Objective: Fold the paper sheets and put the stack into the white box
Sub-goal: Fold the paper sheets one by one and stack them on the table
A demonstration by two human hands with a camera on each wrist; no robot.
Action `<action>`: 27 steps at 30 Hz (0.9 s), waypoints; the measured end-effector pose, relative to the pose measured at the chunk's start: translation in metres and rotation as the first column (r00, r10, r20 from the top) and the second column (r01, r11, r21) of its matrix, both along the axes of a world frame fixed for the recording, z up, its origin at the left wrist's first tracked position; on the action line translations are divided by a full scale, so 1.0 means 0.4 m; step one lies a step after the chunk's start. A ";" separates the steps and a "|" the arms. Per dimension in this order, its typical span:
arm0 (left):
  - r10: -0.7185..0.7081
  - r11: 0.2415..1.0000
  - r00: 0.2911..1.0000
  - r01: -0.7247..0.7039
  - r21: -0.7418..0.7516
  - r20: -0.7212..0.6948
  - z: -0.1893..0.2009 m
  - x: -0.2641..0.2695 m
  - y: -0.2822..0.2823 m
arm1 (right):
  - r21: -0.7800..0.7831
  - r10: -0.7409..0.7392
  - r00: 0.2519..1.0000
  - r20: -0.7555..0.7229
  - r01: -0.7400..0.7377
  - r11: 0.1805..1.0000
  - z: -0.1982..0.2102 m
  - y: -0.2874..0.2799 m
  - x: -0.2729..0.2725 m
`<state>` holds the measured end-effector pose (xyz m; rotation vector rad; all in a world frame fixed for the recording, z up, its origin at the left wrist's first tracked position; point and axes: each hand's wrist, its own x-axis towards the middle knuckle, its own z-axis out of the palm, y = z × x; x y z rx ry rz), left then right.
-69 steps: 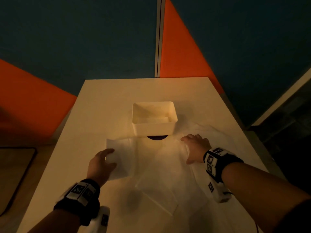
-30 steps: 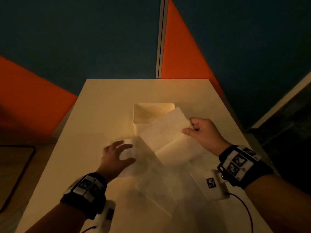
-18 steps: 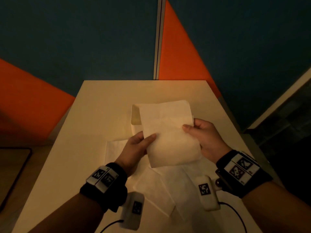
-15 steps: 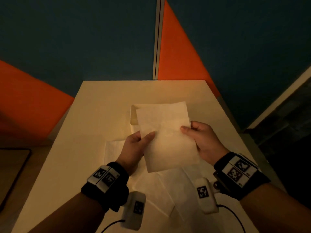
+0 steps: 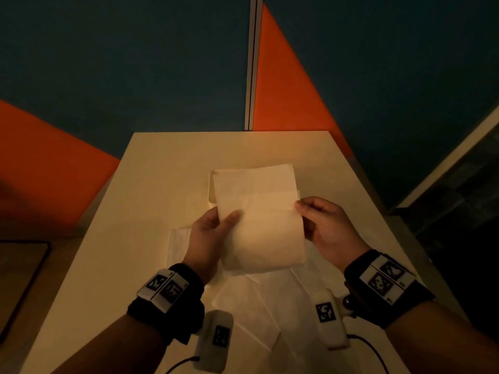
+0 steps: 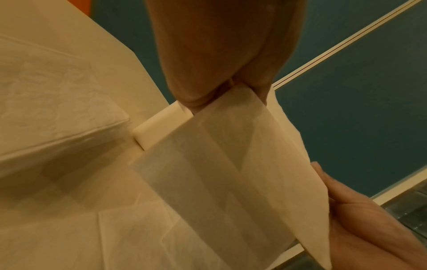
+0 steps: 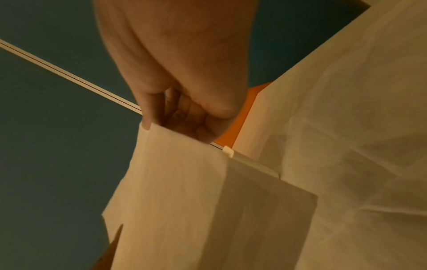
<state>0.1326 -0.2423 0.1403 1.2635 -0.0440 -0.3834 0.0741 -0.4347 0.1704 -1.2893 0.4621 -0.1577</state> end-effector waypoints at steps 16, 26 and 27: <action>-0.012 0.993 0.998 0.019 -0.115 0.057 0.021 0.019 0.010 | 0.153 0.009 1.000 0.017 -0.012 0.988 -0.002 0.008 -0.003; -0.111 0.991 0.993 0.108 -0.077 -0.037 0.017 0.015 0.016 | 0.058 -0.077 0.995 -0.062 0.081 0.995 0.002 0.024 0.009; -0.137 0.989 0.990 0.134 -0.060 -0.035 0.014 0.011 0.014 | 0.027 -0.081 0.994 -0.075 0.083 0.996 0.002 0.029 0.011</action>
